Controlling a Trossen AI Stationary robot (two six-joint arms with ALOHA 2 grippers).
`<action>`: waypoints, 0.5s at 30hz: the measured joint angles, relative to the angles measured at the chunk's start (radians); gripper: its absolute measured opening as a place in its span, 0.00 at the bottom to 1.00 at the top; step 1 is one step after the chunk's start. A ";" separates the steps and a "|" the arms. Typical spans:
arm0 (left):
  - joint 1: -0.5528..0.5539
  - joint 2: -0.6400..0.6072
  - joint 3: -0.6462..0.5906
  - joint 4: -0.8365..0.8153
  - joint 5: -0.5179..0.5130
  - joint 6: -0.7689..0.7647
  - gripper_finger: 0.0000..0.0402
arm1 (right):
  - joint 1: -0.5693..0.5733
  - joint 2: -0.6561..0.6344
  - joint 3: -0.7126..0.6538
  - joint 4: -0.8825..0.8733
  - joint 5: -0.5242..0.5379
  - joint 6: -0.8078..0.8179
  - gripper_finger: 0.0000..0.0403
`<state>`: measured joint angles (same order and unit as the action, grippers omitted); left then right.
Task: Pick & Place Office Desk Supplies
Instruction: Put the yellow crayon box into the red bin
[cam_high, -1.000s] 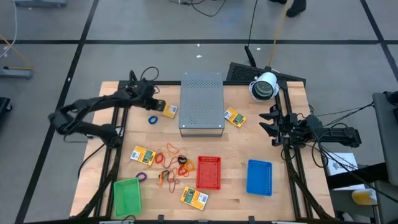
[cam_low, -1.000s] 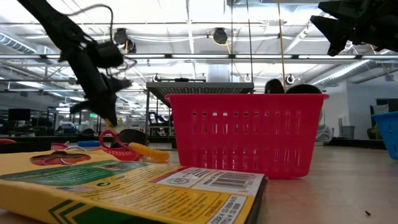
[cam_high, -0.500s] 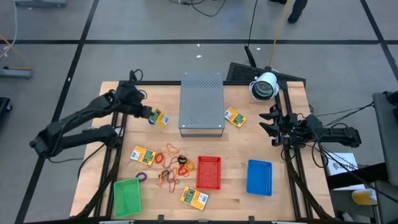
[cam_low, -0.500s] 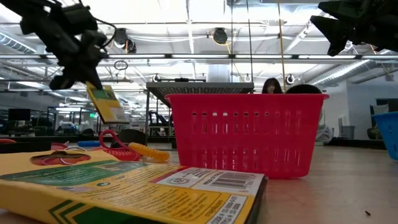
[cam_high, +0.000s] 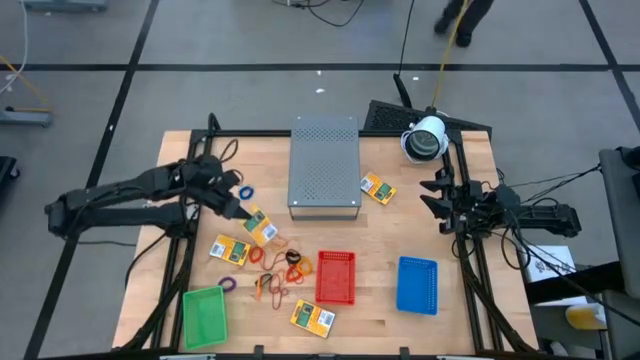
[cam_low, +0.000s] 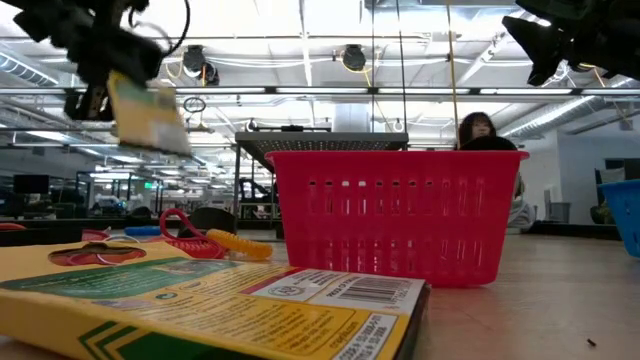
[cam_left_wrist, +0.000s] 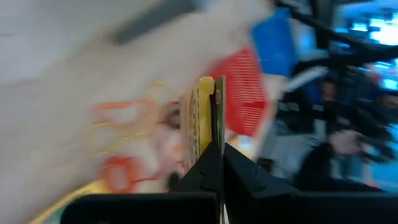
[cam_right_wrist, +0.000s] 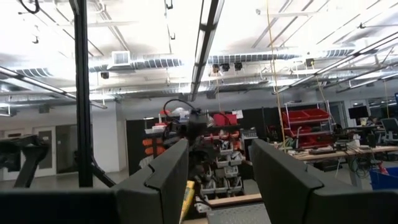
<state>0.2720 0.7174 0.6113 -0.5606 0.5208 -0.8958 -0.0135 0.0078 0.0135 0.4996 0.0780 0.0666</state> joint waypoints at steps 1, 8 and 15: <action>-0.040 0.004 0.000 0.058 -0.007 -0.032 0.00 | 0.000 0.000 0.000 0.001 0.000 0.000 0.42; -0.285 0.062 0.001 0.339 -0.140 -0.153 0.00 | 0.000 0.000 0.000 0.010 0.000 0.000 0.42; -0.406 0.268 0.020 0.440 -0.204 -0.112 0.00 | 0.000 0.000 0.000 0.041 0.000 0.030 0.42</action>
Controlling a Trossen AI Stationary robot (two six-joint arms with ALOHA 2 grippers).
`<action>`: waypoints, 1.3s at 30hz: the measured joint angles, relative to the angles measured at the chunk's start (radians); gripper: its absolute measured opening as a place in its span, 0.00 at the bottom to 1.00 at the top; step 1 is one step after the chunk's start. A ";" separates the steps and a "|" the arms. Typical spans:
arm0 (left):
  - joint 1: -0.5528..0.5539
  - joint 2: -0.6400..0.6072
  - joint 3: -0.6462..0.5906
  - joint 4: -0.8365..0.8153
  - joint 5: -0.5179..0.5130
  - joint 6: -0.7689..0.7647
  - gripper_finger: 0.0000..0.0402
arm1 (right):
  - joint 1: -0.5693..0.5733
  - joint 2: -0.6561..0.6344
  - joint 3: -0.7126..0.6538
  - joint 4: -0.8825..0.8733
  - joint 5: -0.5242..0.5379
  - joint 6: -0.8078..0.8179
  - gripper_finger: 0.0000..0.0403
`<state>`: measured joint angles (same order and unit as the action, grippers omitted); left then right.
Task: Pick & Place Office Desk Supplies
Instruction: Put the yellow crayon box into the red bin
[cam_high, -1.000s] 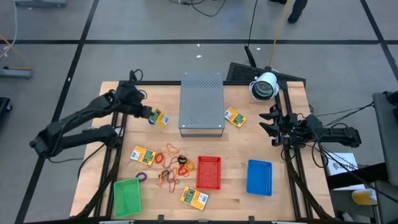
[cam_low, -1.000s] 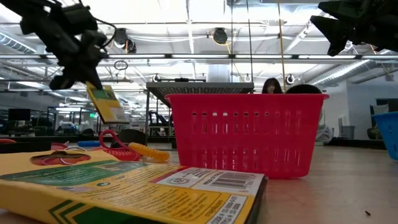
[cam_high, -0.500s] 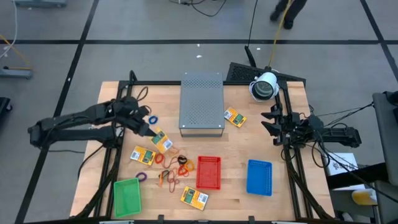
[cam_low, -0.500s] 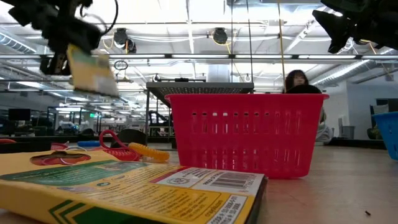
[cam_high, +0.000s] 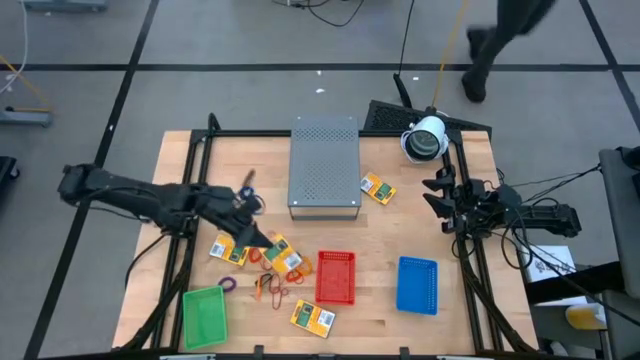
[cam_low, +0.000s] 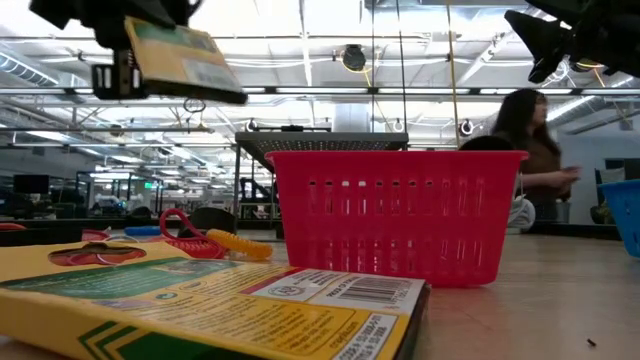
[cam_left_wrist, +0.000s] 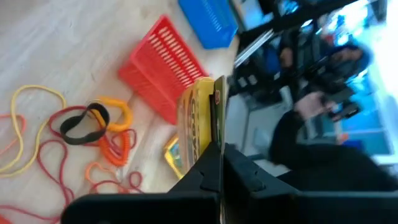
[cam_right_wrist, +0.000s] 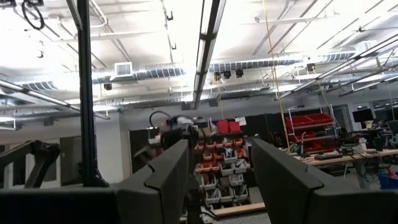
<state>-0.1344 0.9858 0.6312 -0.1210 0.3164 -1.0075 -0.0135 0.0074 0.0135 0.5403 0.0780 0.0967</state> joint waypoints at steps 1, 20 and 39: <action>-0.002 0.042 0.020 0.005 0.007 0.025 0.00 | 0.000 0.000 0.000 0.003 0.000 0.000 0.42; 0.064 0.690 0.727 -0.403 0.232 0.619 0.00 | 0.000 0.000 0.000 0.033 0.000 0.032 0.42; 0.051 0.904 0.794 -0.338 0.325 0.687 0.00 | 0.000 0.000 0.000 0.043 -0.001 0.042 0.42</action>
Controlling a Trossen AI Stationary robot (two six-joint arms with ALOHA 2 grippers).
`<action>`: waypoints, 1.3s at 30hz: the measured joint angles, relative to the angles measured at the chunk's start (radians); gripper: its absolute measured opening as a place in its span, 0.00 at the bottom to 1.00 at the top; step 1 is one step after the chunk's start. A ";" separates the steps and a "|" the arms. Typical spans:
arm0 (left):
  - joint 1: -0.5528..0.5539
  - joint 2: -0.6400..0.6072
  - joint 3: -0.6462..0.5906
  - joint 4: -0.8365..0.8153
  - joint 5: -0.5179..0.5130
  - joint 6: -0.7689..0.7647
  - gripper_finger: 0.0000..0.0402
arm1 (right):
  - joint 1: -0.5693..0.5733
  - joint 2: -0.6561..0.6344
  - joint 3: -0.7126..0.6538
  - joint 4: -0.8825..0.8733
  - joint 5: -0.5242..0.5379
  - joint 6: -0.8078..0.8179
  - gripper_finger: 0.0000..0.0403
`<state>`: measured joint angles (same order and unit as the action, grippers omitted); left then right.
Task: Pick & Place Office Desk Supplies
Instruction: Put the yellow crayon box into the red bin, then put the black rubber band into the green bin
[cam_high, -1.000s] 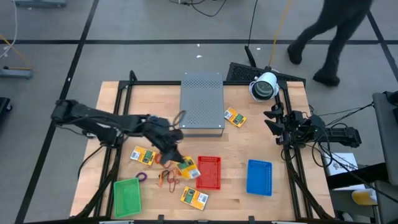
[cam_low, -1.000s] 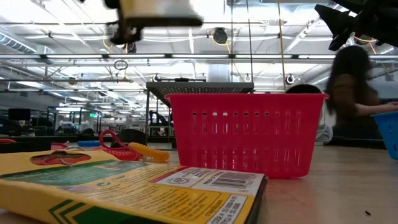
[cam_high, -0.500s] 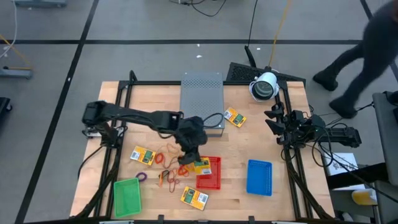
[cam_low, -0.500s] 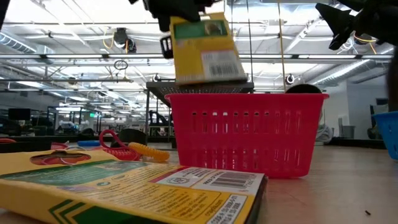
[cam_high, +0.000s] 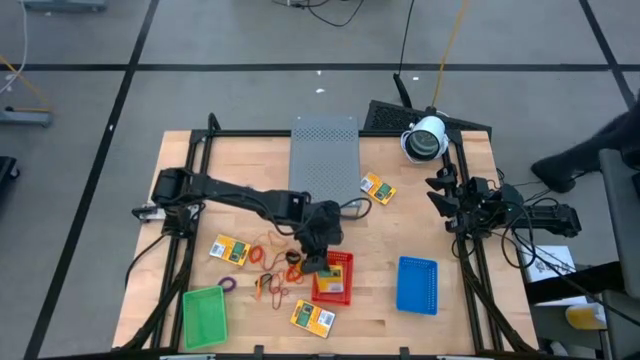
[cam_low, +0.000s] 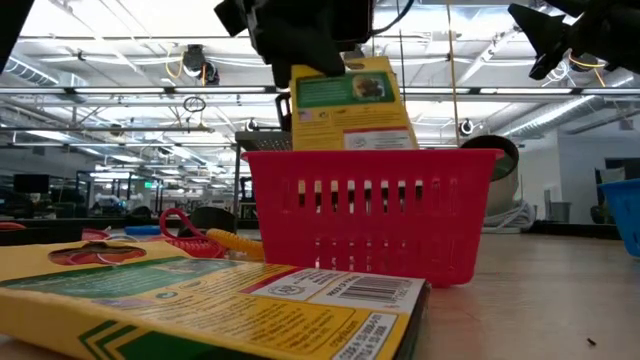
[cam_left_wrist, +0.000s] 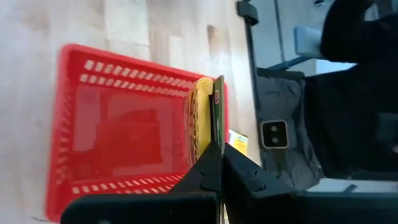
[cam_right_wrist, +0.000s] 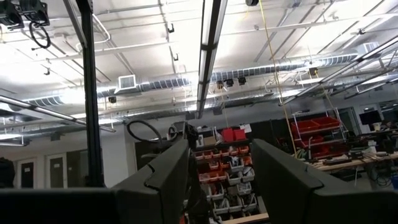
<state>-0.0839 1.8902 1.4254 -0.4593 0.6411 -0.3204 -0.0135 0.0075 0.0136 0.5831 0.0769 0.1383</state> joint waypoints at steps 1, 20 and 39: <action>-0.004 0.000 0.000 -0.002 0.005 -0.002 0.00 | 0.000 0.000 0.000 0.002 0.000 0.000 0.42; -0.031 0.001 0.000 0.001 -0.146 0.004 0.15 | 0.000 0.000 0.000 0.004 -0.002 0.007 0.42; -0.004 -0.191 -0.001 0.069 -0.200 0.010 0.45 | 0.000 0.003 0.000 0.001 -0.002 0.007 0.42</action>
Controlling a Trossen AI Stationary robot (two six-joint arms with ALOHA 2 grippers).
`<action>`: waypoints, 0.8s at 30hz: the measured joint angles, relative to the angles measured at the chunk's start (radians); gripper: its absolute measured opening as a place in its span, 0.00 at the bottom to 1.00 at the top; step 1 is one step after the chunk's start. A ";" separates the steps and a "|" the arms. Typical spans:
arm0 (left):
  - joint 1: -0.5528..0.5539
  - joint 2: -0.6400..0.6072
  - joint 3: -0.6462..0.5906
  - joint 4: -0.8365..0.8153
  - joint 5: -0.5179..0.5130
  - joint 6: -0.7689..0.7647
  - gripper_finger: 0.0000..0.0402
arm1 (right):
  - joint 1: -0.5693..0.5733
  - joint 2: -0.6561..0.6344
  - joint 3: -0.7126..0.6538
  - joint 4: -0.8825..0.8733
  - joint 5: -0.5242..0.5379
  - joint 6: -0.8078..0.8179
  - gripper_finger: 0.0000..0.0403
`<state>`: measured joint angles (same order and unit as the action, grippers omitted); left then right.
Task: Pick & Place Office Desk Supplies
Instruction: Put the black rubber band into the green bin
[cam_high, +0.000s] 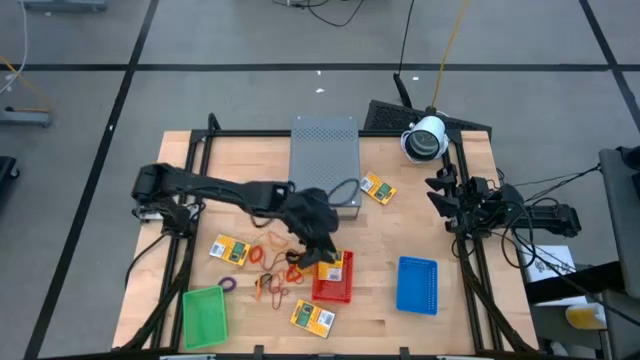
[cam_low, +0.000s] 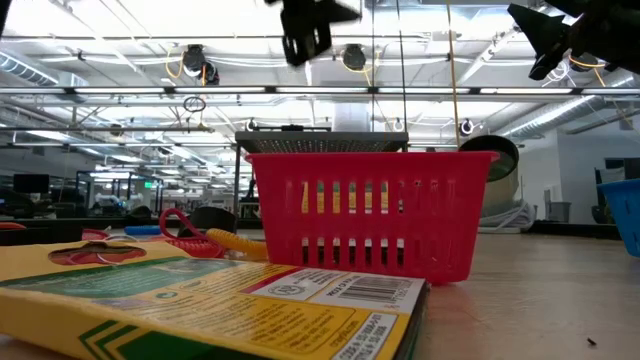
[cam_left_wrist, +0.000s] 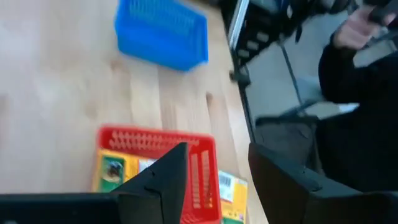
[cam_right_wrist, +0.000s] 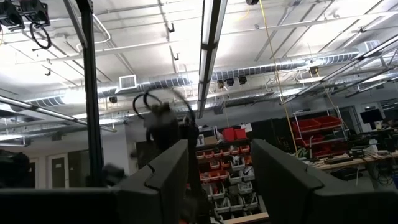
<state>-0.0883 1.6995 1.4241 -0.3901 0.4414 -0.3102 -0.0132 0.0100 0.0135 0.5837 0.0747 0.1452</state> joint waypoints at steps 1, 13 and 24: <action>0.000 -0.031 0.000 -0.001 -0.032 0.012 0.45 | 0.000 0.001 0.000 0.002 0.000 0.000 0.42; 0.007 -0.323 -0.025 -0.121 -0.530 0.179 0.39 | 0.000 0.003 0.000 -0.001 0.002 0.000 0.42; 0.132 -0.545 -0.330 0.039 -0.581 0.217 0.39 | 0.000 0.005 0.000 -0.014 0.003 0.000 0.42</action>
<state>0.0440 1.1541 1.0945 -0.3507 -0.1393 -0.0937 -0.0132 0.0147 0.0136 0.5698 0.0780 0.1448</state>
